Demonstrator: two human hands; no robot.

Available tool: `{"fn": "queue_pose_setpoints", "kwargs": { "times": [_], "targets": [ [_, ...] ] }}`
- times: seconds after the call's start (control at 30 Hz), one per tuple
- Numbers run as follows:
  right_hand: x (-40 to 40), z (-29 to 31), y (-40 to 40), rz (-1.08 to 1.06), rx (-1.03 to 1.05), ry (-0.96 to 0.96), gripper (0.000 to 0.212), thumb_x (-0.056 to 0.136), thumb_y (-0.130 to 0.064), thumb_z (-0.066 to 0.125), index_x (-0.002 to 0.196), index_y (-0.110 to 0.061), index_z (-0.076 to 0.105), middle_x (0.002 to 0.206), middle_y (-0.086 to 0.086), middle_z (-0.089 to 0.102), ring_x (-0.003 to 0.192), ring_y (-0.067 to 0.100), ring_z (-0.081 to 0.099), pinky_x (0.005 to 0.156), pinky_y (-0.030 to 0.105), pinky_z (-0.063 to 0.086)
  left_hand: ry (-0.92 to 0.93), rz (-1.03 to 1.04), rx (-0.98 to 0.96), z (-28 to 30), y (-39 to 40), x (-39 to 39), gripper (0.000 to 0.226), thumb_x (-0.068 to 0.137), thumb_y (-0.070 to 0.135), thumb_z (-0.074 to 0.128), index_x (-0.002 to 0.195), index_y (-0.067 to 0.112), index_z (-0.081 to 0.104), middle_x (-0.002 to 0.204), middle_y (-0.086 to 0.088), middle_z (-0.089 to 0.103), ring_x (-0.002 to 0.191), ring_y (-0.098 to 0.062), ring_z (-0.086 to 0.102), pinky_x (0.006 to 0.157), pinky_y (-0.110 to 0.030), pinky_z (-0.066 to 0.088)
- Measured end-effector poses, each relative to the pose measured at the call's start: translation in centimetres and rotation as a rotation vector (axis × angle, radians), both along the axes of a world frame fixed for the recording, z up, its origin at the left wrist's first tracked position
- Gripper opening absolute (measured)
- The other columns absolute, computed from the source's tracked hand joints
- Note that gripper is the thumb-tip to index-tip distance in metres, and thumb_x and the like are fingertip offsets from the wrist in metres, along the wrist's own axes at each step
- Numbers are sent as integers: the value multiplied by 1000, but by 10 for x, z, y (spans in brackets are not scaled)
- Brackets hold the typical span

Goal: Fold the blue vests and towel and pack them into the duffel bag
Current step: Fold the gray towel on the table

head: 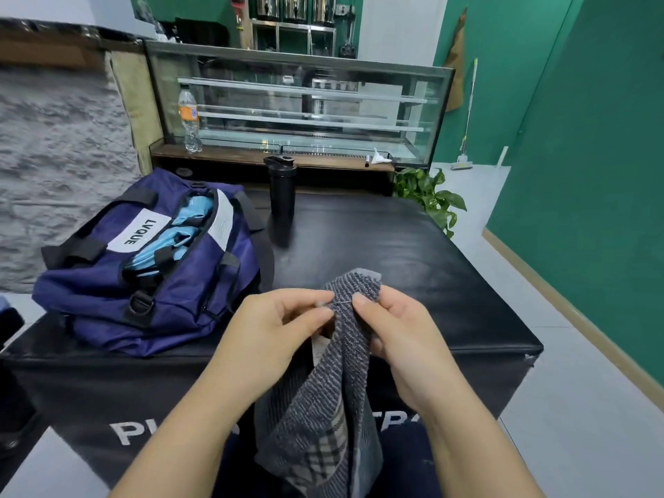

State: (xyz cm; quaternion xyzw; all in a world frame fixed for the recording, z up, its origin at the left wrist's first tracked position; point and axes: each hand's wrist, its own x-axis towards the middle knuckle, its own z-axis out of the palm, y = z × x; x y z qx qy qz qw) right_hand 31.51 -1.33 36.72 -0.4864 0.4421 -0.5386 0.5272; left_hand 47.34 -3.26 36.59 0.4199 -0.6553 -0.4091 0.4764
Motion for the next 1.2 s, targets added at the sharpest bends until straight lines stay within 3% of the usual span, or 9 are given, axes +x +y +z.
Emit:
{"fn": "queue_pose_setpoints", "kwargs": {
  "times": [0.1,0.23,0.4,0.57,0.77,0.87,0.93,1.07,1.2],
  "targets": [
    [2,-4,-1,-37,-29,173,21,98,-10,49,100,-13,70,95,11,74,87,23,67,86,47,52,-199,77,-192,-5,-3,-1,16,87,17,67,76,29,70,77,10,68,74,0,61,72,-14,47],
    [2,-3,4,-66,-124,478,23,96,-14,49,93,-23,70,85,8,72,74,12,61,78,42,52,-413,102,-404,-11,-5,-3,10,82,43,54,82,36,61,89,15,55,89,0,48,78,-8,33],
    [5,4,10,5,-158,665,36,96,-14,46,120,-35,61,108,-20,69,103,-3,61,95,32,49,-356,174,-443,-7,1,-4,22,78,49,51,95,36,59,97,29,60,90,2,50,79,-9,34],
    [7,6,14,85,-171,728,39,95,-12,42,111,-40,63,94,-10,71,87,10,65,84,41,53,-236,189,-358,-6,3,-3,7,79,32,66,74,36,62,85,25,65,81,3,60,71,-9,41],
    [6,3,16,165,-107,454,39,94,-7,40,110,-29,68,103,-2,72,101,19,65,95,38,49,-190,180,-350,-5,2,0,14,67,42,70,80,35,70,78,27,67,78,-1,63,72,-16,45],
    [6,1,15,187,-147,403,17,91,-26,57,101,-22,69,84,-6,69,80,12,63,81,28,48,-183,162,-365,-1,4,-2,23,64,45,69,87,44,67,77,28,66,78,-6,60,70,-13,43],
    [5,-1,13,155,-166,383,9,92,-17,61,94,-19,71,76,-11,68,73,1,58,73,20,47,-116,147,-292,0,1,-6,16,65,36,76,80,38,70,70,17,67,69,-5,58,65,-14,43],
    [-3,2,2,4,-156,239,18,95,-11,57,96,-13,74,92,11,74,83,16,66,83,41,53,85,73,-123,-1,-13,-8,17,71,19,79,74,21,62,63,10,61,60,-4,52,60,-17,43],
    [-12,16,-18,-115,-122,180,20,97,-13,53,90,-6,71,83,16,71,75,21,64,76,42,52,-212,-30,-256,3,-23,-5,31,77,20,77,91,37,56,82,25,60,69,2,53,67,-12,42]
  ]
}}
